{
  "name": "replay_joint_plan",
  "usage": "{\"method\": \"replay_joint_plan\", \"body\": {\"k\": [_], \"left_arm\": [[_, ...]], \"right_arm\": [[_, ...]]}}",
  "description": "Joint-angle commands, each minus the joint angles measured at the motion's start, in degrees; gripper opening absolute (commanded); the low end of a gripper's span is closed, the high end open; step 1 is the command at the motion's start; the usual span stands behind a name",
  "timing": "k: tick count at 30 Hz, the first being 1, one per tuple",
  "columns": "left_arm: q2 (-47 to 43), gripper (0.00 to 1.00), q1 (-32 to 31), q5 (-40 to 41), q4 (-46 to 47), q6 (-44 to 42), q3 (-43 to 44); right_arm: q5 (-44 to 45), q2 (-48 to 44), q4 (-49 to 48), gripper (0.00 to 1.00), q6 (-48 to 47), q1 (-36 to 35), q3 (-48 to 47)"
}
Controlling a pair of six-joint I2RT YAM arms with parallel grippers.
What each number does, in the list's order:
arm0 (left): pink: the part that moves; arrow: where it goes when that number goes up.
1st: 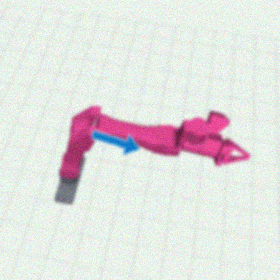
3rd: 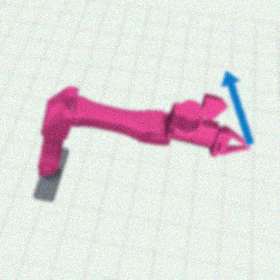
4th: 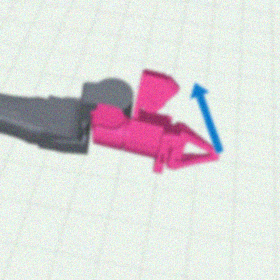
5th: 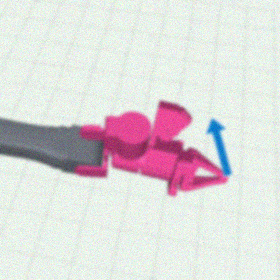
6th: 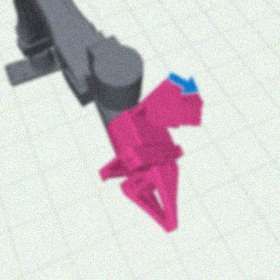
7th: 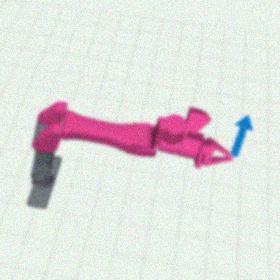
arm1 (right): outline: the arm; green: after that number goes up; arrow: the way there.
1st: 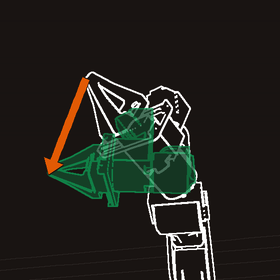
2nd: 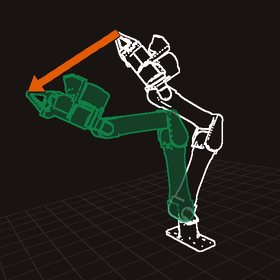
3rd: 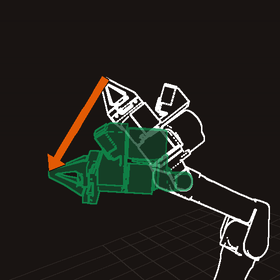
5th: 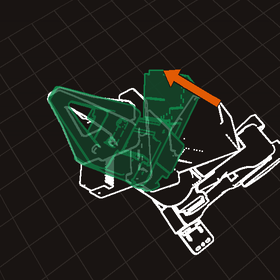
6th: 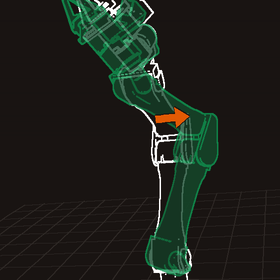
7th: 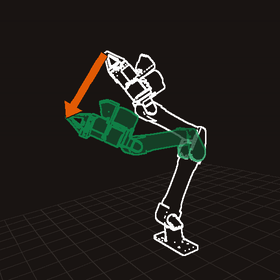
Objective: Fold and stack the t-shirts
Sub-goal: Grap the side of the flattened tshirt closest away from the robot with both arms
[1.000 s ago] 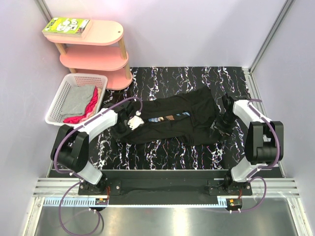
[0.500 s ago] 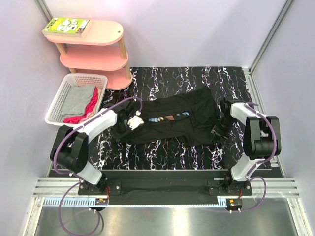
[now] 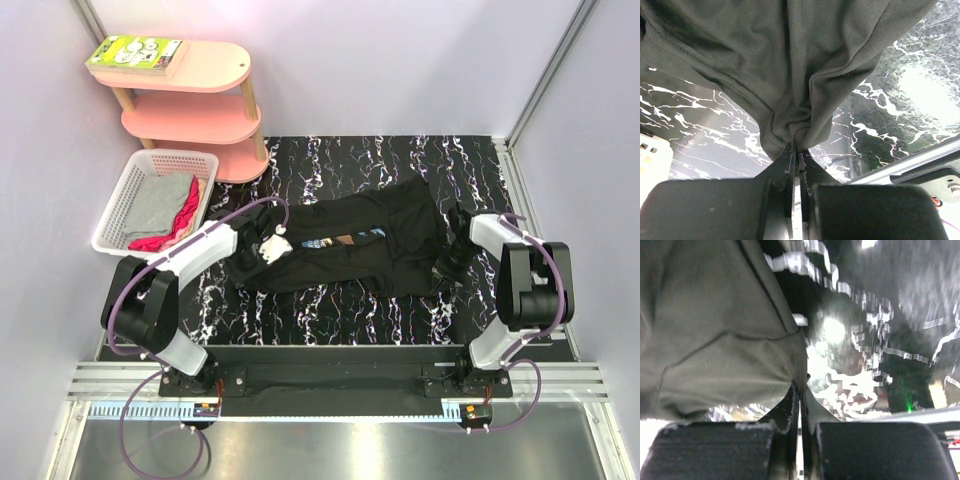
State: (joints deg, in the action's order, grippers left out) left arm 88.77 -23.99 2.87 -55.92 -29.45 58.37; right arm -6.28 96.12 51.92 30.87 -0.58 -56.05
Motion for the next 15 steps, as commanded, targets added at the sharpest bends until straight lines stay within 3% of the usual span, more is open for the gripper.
{"method": "replay_joint_plan", "body": {"k": [1, 15], "left_arm": [[-2.81, 0.04, 0.26, -0.24, -1.03, 0.45, -0.1], [-13.09, 0.03, 1.83, 0.73, -7.27, -3.5, -5.89]], "right_arm": [[-3.38, -7.69, 3.79, 0.0, -0.99, 0.31, 2.43], [-12.35, -20.08, 14.87, 0.0, 3.14, -1.35, 5.08]]}}
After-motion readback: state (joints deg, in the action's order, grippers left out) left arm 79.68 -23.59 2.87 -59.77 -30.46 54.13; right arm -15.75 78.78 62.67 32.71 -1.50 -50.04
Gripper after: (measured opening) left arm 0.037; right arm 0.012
